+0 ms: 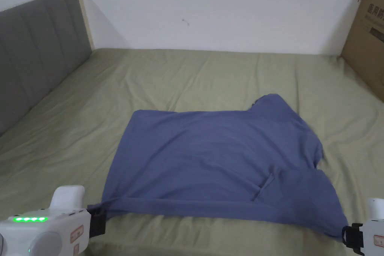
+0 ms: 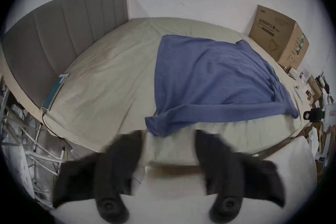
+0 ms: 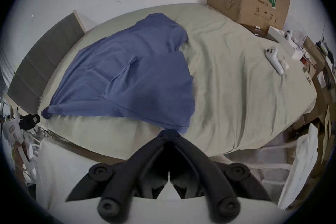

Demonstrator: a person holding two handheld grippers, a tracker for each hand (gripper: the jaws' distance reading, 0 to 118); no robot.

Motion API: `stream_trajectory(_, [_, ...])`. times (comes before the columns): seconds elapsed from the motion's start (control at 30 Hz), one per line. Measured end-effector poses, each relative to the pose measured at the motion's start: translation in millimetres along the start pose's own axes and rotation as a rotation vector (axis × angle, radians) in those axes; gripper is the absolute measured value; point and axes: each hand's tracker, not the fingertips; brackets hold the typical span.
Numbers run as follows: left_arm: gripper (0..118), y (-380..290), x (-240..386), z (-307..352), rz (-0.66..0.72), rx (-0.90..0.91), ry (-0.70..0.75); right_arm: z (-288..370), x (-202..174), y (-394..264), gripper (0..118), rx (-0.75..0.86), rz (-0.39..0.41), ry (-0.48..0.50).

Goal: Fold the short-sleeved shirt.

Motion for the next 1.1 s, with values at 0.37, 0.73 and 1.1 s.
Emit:
stream_trajectory(0.37, [1,14.8,7.5,-53.9,0.000,-0.114,-0.007,-16.5,3.2,9.5,0,-0.050,-0.048,-0.008])
stream_trajectory(0.73, [2,18.5,8.6,-29.9,0.028,-0.060,-0.042,-24.3,7.7,32.2,93,-0.007,-0.025,-0.038])
stream_trajectory(1.1, [2,17.1,5.7,-25.7,0.057,-0.052,-0.042,-36.1,12.4,24.8,4,-0.043,-0.073,-0.001])
